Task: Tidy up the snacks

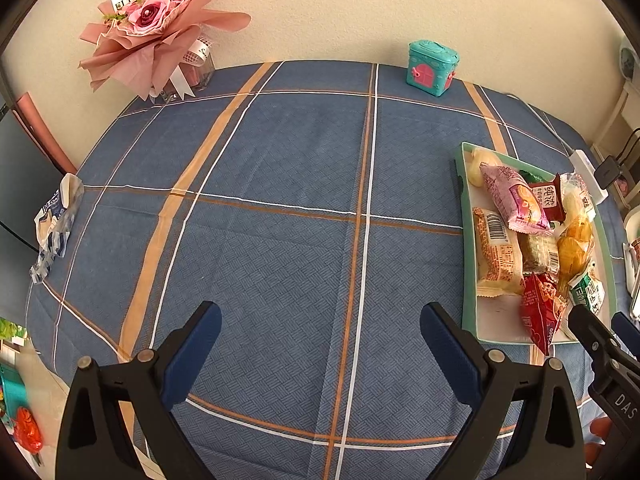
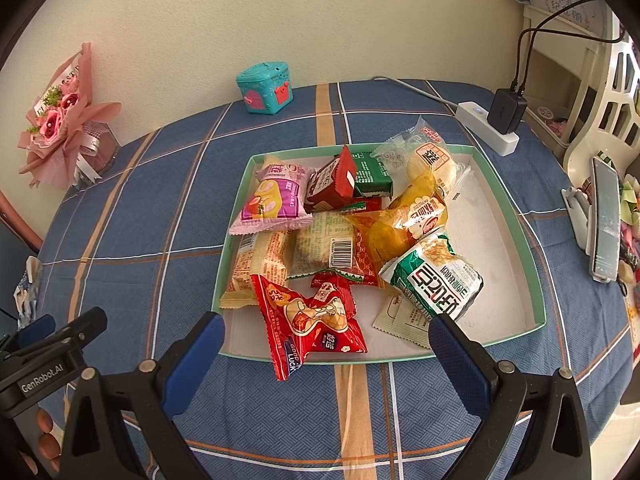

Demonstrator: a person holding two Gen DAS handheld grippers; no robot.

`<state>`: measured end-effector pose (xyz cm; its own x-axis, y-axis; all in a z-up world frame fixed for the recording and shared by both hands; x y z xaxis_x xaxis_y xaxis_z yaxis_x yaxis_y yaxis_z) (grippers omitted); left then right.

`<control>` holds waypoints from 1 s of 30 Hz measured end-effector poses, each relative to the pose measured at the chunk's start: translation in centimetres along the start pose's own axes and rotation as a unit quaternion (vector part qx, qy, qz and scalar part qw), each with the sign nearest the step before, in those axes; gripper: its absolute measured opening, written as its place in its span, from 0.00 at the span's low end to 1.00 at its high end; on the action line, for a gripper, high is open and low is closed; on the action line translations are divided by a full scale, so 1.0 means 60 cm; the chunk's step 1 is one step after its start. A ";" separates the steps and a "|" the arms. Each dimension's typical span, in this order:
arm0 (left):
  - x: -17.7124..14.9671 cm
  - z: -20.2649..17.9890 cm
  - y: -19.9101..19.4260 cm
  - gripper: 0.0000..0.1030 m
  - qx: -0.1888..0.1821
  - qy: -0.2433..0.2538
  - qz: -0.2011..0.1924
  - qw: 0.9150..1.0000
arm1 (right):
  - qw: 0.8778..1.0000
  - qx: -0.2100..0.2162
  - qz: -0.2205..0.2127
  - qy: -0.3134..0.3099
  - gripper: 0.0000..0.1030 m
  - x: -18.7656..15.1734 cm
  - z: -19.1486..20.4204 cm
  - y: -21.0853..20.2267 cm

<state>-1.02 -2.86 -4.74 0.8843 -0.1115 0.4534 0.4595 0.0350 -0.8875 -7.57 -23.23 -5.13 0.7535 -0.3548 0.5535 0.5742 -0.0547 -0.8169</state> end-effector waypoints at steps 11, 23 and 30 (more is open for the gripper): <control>-0.001 0.002 0.000 0.97 0.005 -0.004 0.000 1.000 | 1.000 -0.002 0.000 0.009 1.00 0.002 -0.009 -0.001; 0.000 0.003 0.000 0.97 0.005 -0.005 0.000 1.000 | 1.000 -0.004 0.001 0.014 1.00 0.003 -0.011 -0.001; 0.001 0.006 -0.001 0.97 0.009 -0.006 -0.004 1.000 | 1.000 -0.004 0.001 0.015 1.00 0.003 -0.011 -0.001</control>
Point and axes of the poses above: each gripper's, at about its wrist camera, not at the fingertips, and y roughly the way its jaws point, z to its left, x to its top, the point moved 6 cm from there along y, roughly the way its jaws point, and after that the axes turned 3 degrees about x, right-handed, at the moved point
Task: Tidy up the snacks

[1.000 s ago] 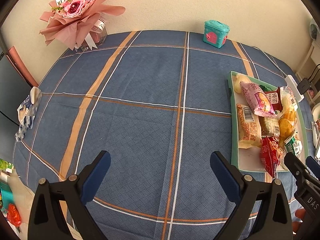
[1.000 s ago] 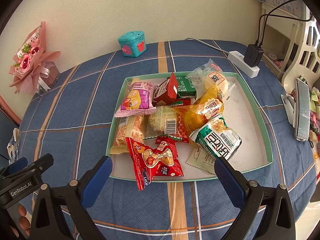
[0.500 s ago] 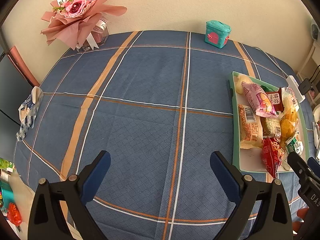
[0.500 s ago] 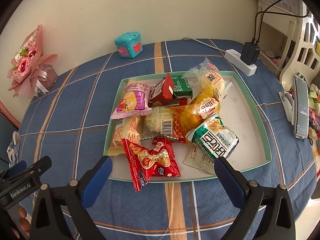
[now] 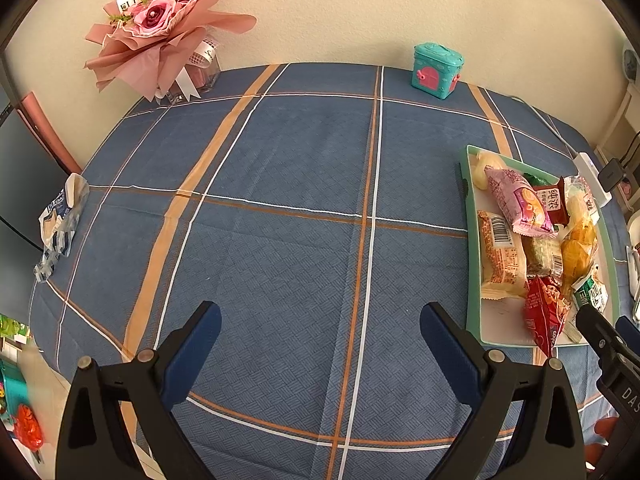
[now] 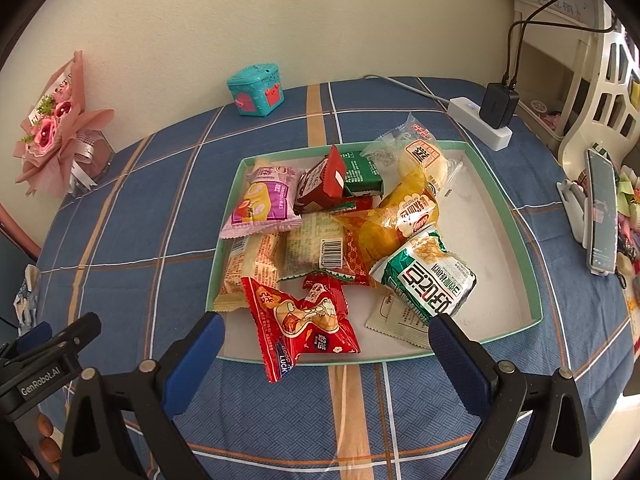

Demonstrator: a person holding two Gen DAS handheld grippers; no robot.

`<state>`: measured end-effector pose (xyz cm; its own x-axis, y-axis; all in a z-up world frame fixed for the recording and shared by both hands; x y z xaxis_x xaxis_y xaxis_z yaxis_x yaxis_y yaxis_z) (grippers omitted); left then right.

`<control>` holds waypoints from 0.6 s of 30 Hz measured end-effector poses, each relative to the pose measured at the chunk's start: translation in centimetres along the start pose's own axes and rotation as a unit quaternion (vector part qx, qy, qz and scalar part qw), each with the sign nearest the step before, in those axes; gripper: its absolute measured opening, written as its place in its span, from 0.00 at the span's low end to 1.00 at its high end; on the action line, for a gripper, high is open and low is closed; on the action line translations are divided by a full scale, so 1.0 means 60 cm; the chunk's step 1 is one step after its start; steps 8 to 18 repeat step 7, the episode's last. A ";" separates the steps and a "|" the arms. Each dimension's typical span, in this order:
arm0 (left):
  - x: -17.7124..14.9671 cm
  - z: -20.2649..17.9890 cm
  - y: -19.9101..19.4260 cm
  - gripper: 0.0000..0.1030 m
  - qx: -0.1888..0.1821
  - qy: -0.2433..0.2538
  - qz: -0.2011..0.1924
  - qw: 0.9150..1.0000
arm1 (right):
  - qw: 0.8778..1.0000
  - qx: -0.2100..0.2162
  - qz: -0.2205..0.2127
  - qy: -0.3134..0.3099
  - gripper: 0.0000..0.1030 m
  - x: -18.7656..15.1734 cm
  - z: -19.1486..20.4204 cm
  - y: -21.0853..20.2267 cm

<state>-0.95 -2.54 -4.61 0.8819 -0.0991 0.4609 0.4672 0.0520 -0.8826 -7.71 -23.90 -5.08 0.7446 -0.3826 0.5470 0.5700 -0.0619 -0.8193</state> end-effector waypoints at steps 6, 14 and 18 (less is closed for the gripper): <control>0.000 -0.003 -0.002 0.97 0.000 -0.003 0.000 1.000 | 1.000 0.000 0.000 0.000 1.00 0.000 0.000 0.000; -0.001 -0.005 -0.002 0.97 0.000 -0.005 0.001 1.000 | 1.000 0.000 0.000 0.000 1.00 0.000 0.000 0.000; -0.001 -0.005 -0.002 0.97 0.000 -0.005 0.001 1.000 | 1.000 0.000 0.000 0.000 1.00 0.000 0.000 0.000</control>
Point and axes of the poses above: each gripper's, at about its wrist camera, not at the fingertips, and y roughly the way its jaws point, z to its left, x to its top, the point moved 6 cm from there along y, roughly the way its jaws point, and after that the axes turned 3 degrees about x, right-handed, at the moved point
